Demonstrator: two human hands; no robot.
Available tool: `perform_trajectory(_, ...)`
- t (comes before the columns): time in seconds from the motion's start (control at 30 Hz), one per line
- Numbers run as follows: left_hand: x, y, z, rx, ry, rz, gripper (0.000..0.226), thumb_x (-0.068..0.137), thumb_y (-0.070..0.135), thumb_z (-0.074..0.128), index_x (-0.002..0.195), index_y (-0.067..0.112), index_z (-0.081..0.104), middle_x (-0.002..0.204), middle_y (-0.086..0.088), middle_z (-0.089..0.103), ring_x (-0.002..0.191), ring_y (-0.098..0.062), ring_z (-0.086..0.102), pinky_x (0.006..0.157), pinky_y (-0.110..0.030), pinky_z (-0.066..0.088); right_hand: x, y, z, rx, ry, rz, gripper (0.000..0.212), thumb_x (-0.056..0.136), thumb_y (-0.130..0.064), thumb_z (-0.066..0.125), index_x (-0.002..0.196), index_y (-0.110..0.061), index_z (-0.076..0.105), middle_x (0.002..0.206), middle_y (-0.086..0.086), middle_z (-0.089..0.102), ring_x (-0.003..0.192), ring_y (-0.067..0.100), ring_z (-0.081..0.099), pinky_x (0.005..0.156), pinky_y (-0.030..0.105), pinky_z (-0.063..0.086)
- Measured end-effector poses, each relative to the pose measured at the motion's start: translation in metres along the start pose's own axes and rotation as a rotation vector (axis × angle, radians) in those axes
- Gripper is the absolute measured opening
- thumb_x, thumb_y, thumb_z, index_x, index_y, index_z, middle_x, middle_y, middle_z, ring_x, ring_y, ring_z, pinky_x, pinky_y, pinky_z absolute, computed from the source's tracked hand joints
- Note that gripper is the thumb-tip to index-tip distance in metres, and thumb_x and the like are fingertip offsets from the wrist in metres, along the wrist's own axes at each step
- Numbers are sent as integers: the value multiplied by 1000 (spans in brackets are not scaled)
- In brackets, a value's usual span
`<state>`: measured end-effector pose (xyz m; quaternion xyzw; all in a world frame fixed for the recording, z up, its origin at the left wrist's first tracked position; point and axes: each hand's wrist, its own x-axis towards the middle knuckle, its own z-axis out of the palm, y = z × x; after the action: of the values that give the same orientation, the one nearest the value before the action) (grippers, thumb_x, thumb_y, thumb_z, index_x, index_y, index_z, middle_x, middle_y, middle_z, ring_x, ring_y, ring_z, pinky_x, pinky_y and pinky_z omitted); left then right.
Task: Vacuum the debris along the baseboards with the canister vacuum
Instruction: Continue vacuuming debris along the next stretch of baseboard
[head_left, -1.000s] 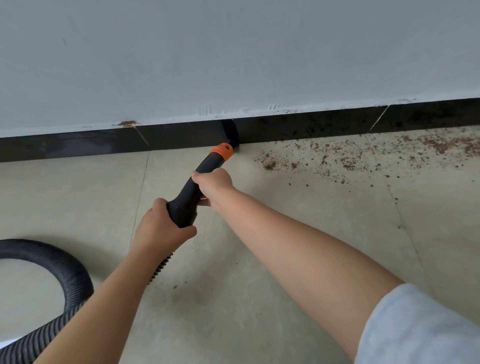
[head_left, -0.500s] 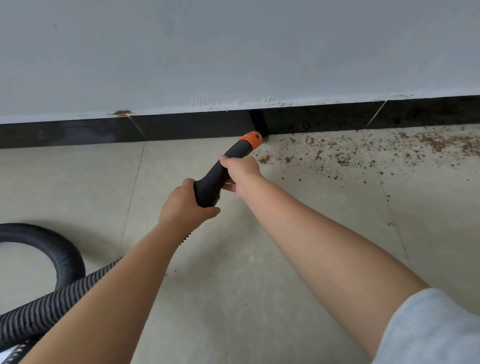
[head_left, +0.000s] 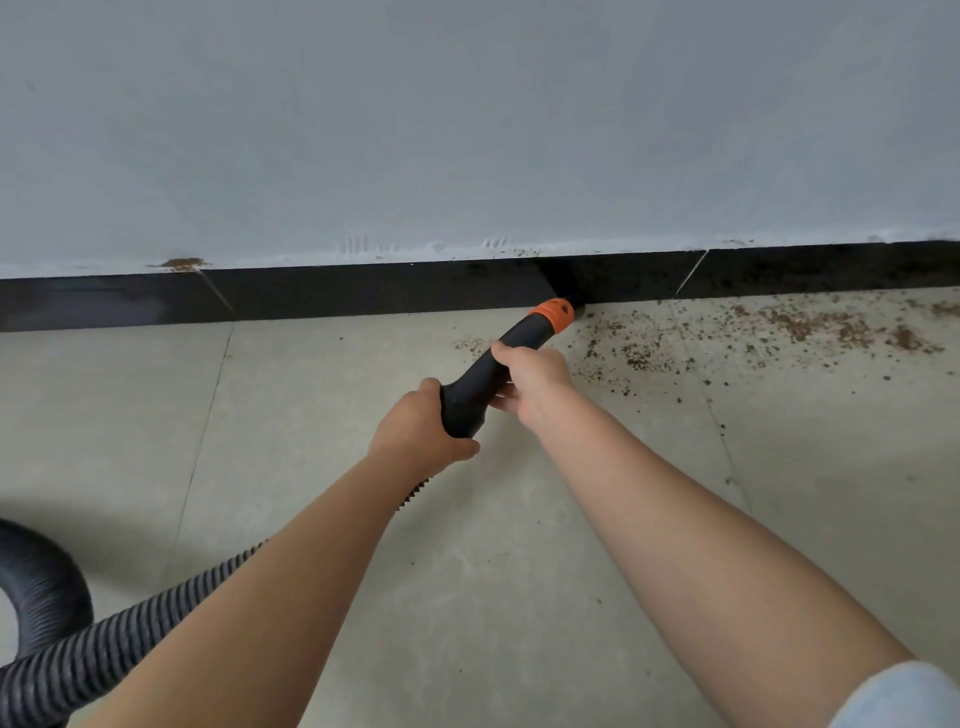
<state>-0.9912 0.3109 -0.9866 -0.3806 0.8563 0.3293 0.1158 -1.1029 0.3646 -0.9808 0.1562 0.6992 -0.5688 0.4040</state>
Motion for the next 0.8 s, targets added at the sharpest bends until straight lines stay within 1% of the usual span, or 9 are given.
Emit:
perform_trajectory(0.1, 6, 10, 9, -13, -15, 30, 48, 74, 27, 72, 108, 11, 42, 93, -2, 52, 79, -19, 52, 63, -27, 41, 6, 0, -11, 21, 45, -24, 45, 87, -13, 65, 127, -4, 46, 123, 16, 57, 109, 36, 57, 77, 43, 56)
perform_trajectory(0.2, 4, 12, 12, -49, 12, 54, 47, 73, 25, 72, 107, 11, 43, 94, -3, 53, 78, -19, 53, 62, -28, 43, 7, 0, -15, 5, 53, -69, 43, 88, -14, 64, 127, -4, 47, 123, 15, 58, 108, 35, 58, 76, 41, 56)
perform_trajectory(0.3, -6, 2, 5, -93, 49, 60, 46, 70, 21, 72, 106, 11, 44, 93, -3, 56, 78, -20, 56, 63, -32, 48, -2, 6, -6, -34, 24, -126, 41, 89, -17, 63, 125, -5, 48, 120, 13, 59, 103, 32, 61, 83, 42, 56)
perform_trajectory(0.4, -25, -26, -7, -151, 119, -8, 47, 68, 19, 72, 105, 13, 45, 92, -2, 57, 80, -20, 58, 66, -34, 50, -21, 21, 23, -100, -59, -162, 39, 90, -17, 61, 125, -6, 47, 119, 10, 59, 102, 30, 61, 87, 44, 54)
perform_trajectory(0.5, -48, -60, -22, -168, 207, -101, 43, 68, 23, 72, 100, 15, 45, 87, 0, 59, 76, -19, 59, 66, -35, 50, -39, 35, 62, -185, -171, -166, 40, 90, -18, 60, 125, -5, 45, 123, 12, 58, 104, 31, 61, 88, 45, 54)
perform_trajectory(0.6, -71, -99, -47, -153, 287, -232, 40, 68, 24, 72, 98, 17, 47, 80, -1, 62, 73, -20, 63, 65, -35, 51, -62, 49, 108, -241, -313, -106, 43, 90, -19, 61, 127, -6, 45, 122, 12, 58, 104, 31, 61, 88, 44, 54)
perform_trajectory(0.7, -91, -139, -63, -153, 387, -337, 39, 68, 28, 71, 98, 16, 48, 77, 0, 61, 72, -19, 61, 62, -33, 50, -84, 64, 153, -322, -430, -64, 44, 90, -20, 61, 128, -6, 43, 121, 12, 57, 104, 30, 60, 85, 41, 55)
perform_trajectory(0.73, -97, -151, -67, -152, 422, -367, 40, 69, 31, 71, 97, 15, 48, 78, 0, 61, 73, -19, 60, 61, -32, 49, -90, 70, 166, -330, -464, -49, 44, 90, -20, 61, 127, -6, 44, 121, 12, 57, 105, 31, 60, 83, 41, 56)
perform_trajectory(0.8, -109, -171, -73, -131, 494, -418, 47, 67, 42, 73, 95, 14, 48, 88, 0, 57, 77, -18, 56, 63, -31, 43, -99, 82, 189, -334, -516, -23, 44, 89, -19, 62, 127, -5, 44, 121, 14, 58, 105, 32, 60, 80, 40, 57)
